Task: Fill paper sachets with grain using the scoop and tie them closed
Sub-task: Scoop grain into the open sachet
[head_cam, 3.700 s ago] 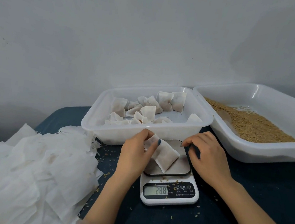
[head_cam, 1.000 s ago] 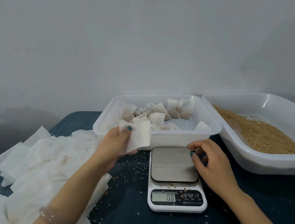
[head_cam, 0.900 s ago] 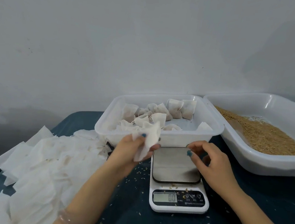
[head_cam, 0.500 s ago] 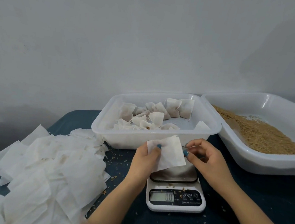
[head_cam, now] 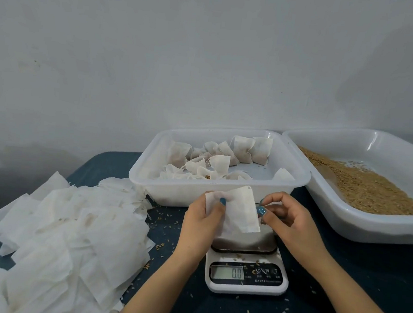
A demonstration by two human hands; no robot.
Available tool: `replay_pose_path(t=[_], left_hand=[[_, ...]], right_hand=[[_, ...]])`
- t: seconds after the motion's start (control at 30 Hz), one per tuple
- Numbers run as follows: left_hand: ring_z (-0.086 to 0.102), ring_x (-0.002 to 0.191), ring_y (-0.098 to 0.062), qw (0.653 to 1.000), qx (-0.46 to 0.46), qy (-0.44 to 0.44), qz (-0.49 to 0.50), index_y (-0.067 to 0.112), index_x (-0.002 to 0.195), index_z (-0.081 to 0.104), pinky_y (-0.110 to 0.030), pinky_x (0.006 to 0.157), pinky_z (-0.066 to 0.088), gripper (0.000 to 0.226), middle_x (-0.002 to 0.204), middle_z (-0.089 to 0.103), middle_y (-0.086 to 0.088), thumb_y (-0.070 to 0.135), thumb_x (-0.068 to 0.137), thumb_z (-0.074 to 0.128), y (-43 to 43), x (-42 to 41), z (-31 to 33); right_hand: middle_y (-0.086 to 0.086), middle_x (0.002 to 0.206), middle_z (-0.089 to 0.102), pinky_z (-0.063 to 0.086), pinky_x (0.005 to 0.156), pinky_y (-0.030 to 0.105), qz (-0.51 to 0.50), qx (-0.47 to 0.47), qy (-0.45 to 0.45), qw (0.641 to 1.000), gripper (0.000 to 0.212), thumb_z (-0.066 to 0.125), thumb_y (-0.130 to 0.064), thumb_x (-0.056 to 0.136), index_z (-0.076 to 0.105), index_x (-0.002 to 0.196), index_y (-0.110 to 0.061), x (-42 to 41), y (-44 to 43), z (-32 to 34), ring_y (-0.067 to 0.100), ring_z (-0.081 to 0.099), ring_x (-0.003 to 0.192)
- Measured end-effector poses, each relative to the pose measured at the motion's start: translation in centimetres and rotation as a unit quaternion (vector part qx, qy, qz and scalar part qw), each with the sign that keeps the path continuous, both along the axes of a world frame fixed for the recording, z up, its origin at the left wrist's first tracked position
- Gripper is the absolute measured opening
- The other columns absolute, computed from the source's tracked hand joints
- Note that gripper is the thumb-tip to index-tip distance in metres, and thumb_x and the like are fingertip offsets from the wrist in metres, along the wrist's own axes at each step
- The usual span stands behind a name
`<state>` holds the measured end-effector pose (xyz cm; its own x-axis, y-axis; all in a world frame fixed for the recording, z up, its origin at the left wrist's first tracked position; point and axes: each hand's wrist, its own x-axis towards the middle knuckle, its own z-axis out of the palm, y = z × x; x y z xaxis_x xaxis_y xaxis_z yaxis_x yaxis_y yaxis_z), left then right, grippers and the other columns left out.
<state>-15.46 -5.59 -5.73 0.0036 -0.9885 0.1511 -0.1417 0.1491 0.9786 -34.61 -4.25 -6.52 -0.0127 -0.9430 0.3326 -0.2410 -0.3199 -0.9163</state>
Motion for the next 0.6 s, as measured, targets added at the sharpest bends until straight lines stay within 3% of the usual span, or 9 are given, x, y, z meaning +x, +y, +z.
replay_pose_path(t=[0.07,0.23,0.3,0.43,0.5,0.6], left_hand=[[0.058,0.072,-0.008,1.000,-0.002,-0.002,0.001,0.040,0.090,0.072,-0.030,0.068,0.050,0.033,0.081,0.069,0.007,0.015,0.099,0.052,0.01,0.11,-0.11],[0.061,0.079,-0.012,1.000,-0.007,0.000,-0.011,0.043,0.089,0.071,-0.041,0.076,0.055,0.038,0.088,0.073,0.003,0.013,0.099,0.052,0.05,-0.03,-0.08],[0.061,0.076,-0.008,1.000,-0.014,0.000,-0.016,0.043,0.089,0.071,-0.035,0.074,0.054,0.037,0.084,0.072,0.010,0.012,0.099,0.052,0.16,-0.04,-0.14],[0.066,0.082,-0.005,0.999,-0.037,0.006,-0.035,0.030,0.099,0.071,-0.023,0.071,0.053,0.022,0.089,0.073,0.013,0.014,0.099,0.055,0.31,0.09,-0.17],[0.069,0.092,-0.010,0.997,-0.061,0.000,-0.055,0.024,0.105,0.070,-0.024,0.076,0.055,0.015,0.096,0.074,0.009,0.018,0.099,0.058,0.33,0.11,-0.18],[0.068,0.090,-0.014,0.994,-0.085,-0.011,-0.061,0.023,0.104,0.070,-0.029,0.075,0.055,0.015,0.093,0.073,0.007,0.025,0.094,0.058,0.44,0.04,-0.20]], right_hand=[[-0.002,0.081,0.075,0.048,0.068,0.013,0.005,-0.006,-0.020,1.000,0.014,0.065,-0.006,0.091,0.063,0.095,-0.019,-0.04,0.02,0.06,0.006,0.069,0.076],[-0.002,0.082,0.074,0.048,0.066,0.014,0.007,-0.012,0.000,1.000,0.024,0.071,0.001,0.084,0.063,0.090,-0.021,-0.11,-0.06,-0.05,0.007,0.068,0.078],[-0.004,0.081,0.073,0.047,0.064,0.014,0.006,-0.017,0.006,1.000,0.024,0.071,0.001,0.084,0.063,0.087,-0.021,-0.11,-0.03,-0.11,0.005,0.067,0.075],[-0.003,0.079,0.071,0.046,0.064,0.014,0.009,-0.031,0.015,0.999,0.026,0.073,0.002,0.082,0.062,0.084,-0.021,-0.10,-0.02,0.01,0.006,0.065,0.073],[-0.004,0.080,0.071,0.046,0.063,0.014,0.015,-0.040,0.026,0.999,0.026,0.074,0.001,0.081,0.065,0.083,-0.023,0.01,0.04,0.05,0.006,0.065,0.074],[-0.006,0.084,0.071,0.049,0.063,0.018,0.024,-0.045,0.050,0.997,0.026,0.074,-0.001,0.082,0.071,0.084,-0.027,0.11,0.13,-0.13,0.010,0.064,0.075]])
